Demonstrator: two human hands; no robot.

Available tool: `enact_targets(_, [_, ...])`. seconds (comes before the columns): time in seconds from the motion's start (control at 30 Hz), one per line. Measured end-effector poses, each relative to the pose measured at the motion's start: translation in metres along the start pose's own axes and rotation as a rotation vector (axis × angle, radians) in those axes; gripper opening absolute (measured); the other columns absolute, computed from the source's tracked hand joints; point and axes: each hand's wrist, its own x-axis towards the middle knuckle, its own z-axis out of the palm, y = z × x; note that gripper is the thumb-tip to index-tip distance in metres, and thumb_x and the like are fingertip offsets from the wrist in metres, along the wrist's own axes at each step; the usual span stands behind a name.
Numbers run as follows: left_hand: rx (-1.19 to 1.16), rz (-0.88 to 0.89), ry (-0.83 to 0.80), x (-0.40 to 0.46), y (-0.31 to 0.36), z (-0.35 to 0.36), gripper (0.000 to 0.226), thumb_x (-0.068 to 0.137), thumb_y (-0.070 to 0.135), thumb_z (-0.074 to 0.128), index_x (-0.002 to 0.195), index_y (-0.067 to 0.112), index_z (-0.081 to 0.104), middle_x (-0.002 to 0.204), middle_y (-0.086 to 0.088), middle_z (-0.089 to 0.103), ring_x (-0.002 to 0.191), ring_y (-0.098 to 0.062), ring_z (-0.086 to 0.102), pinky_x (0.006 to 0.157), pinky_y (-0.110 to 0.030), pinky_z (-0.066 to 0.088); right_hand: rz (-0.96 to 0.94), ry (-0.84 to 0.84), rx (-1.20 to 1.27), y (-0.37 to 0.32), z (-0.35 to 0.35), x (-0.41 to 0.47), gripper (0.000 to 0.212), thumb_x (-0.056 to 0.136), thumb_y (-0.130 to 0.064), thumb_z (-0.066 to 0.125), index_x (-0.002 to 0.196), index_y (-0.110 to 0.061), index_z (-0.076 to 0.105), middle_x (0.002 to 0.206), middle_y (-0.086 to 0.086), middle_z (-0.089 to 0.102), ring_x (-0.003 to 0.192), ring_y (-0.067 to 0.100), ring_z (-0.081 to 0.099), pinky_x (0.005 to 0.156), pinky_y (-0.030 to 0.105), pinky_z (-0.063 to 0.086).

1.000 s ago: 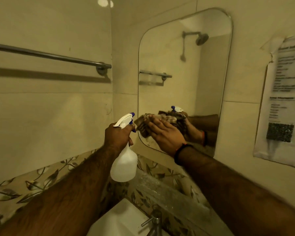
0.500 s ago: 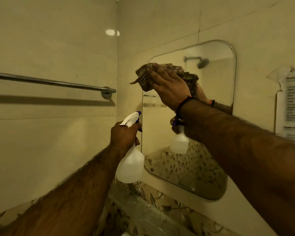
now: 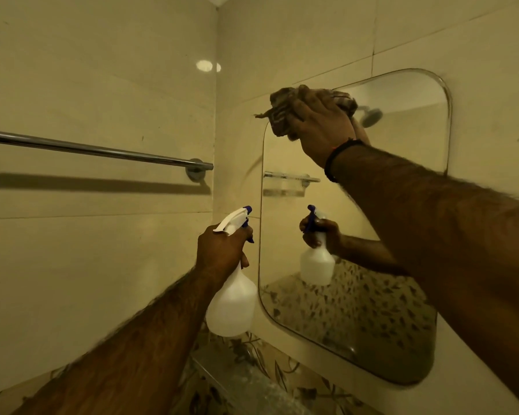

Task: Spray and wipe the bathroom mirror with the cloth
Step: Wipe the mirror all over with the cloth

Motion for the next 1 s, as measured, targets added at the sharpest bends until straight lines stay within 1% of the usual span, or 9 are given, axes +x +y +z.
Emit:
enact_targets(0.13, [0.023, -0.004, -0.002, 0.005, -0.003, 0.003, 0.041, 0.088, 0.027, 0.071, 0.124, 0.010, 0.061, 0.075, -0.016, 0.069, 0.044, -0.019, 0.060, 0.059, -0.029, 0.051, 0.003, -0.026, -0.061, -0.003, 0.007, 0.000, 0.057, 0.091, -0.011, 0.039, 0.147, -0.014, 0.029, 0.159, 0.013, 0.018, 0.146, 0.035, 0.008, 0.119, 0.051, 0.006])
enact_targets(0.3, [0.015, -0.008, 0.003, 0.005, -0.005, 0.008, 0.041, 0.087, 0.027, 0.072, 0.123, 0.010, 0.062, 0.074, -0.014, 0.068, 0.043, -0.019, 0.059, 0.060, -0.030, 0.052, 0.009, -0.026, -0.086, -0.005, 0.012, -0.001, 0.059, 0.091, -0.016, 0.038, 0.149, -0.015, 0.025, 0.159, 0.013, 0.018, 0.145, 0.039, 0.008, 0.117, 0.056, 0.008])
enact_targets(0.4, [0.026, -0.005, -0.001, 0.006, -0.006, 0.012, 0.042, 0.087, 0.028, 0.071, 0.124, 0.010, 0.061, 0.080, -0.016, 0.071, 0.045, -0.020, 0.061, 0.063, -0.033, 0.056, 0.010, -0.047, -0.071, -0.007, 0.015, -0.001, 0.058, 0.092, -0.021, 0.035, 0.149, -0.016, 0.025, 0.159, 0.014, 0.018, 0.145, 0.039, 0.010, 0.117, 0.056, 0.008])
enact_targets(0.5, [0.031, -0.006, -0.005, 0.003, -0.008, 0.016, 0.044, 0.087, 0.027, 0.071, 0.126, 0.010, 0.061, 0.086, -0.018, 0.072, 0.043, -0.018, 0.060, 0.057, -0.030, 0.053, 0.025, -0.058, -0.037, -0.012, 0.020, 0.000, 0.056, 0.092, -0.028, 0.036, 0.147, -0.016, 0.032, 0.157, 0.013, 0.024, 0.144, 0.038, 0.015, 0.117, 0.055, 0.011])
enact_targets(0.6, [0.033, -0.012, -0.011, -0.001, -0.009, 0.017, 0.040, 0.086, 0.026, 0.071, 0.122, 0.009, 0.065, 0.076, -0.015, 0.069, 0.039, -0.014, 0.058, 0.053, -0.025, 0.048, 0.013, -0.057, -0.006, -0.020, 0.026, -0.005, 0.057, 0.090, -0.029, 0.036, 0.146, -0.017, 0.034, 0.155, 0.012, 0.029, 0.143, 0.037, 0.019, 0.117, 0.054, 0.013])
enact_targets(0.67, [0.037, -0.016, -0.006, -0.004, -0.011, 0.017, 0.037, 0.086, 0.027, 0.071, 0.118, 0.008, 0.067, 0.069, -0.012, 0.066, 0.037, -0.014, 0.057, 0.055, -0.025, 0.047, -0.007, -0.055, 0.016, -0.029, 0.030, -0.013, 0.058, 0.091, -0.029, 0.036, 0.148, -0.017, 0.031, 0.157, 0.012, 0.025, 0.144, 0.035, 0.017, 0.117, 0.053, 0.011])
enact_targets(0.8, [0.057, -0.038, 0.004, -0.012, -0.019, 0.019, 0.032, 0.086, 0.029, 0.070, 0.110, 0.009, 0.071, 0.062, -0.013, 0.067, 0.046, -0.022, 0.061, 0.061, -0.028, 0.049, -0.055, -0.077, 0.051, -0.055, 0.041, -0.040, 0.061, 0.091, -0.027, 0.036, 0.151, -0.018, 0.023, 0.158, 0.011, 0.021, 0.146, 0.034, 0.013, 0.118, 0.051, 0.007])
enact_targets(0.87, [0.061, -0.061, 0.014, -0.017, -0.025, 0.021, 0.033, 0.083, 0.033, 0.071, 0.106, 0.008, 0.072, 0.062, -0.015, 0.068, 0.053, -0.026, 0.063, 0.065, -0.030, 0.052, -0.071, -0.092, 0.060, -0.068, 0.046, -0.055, 0.061, 0.092, -0.025, 0.036, 0.151, -0.017, 0.021, 0.159, 0.011, 0.020, 0.146, 0.035, 0.013, 0.119, 0.051, 0.006])
enact_targets(1.0, [0.062, -0.100, 0.017, -0.028, -0.037, 0.021, 0.034, 0.083, 0.034, 0.072, 0.105, 0.008, 0.072, 0.064, -0.015, 0.068, 0.052, -0.025, 0.062, 0.063, -0.028, 0.049, -0.107, -0.132, 0.060, -0.088, 0.051, -0.082, 0.060, 0.094, -0.024, 0.031, 0.152, -0.015, 0.017, 0.160, 0.012, 0.016, 0.146, 0.035, 0.010, 0.119, 0.050, 0.005])
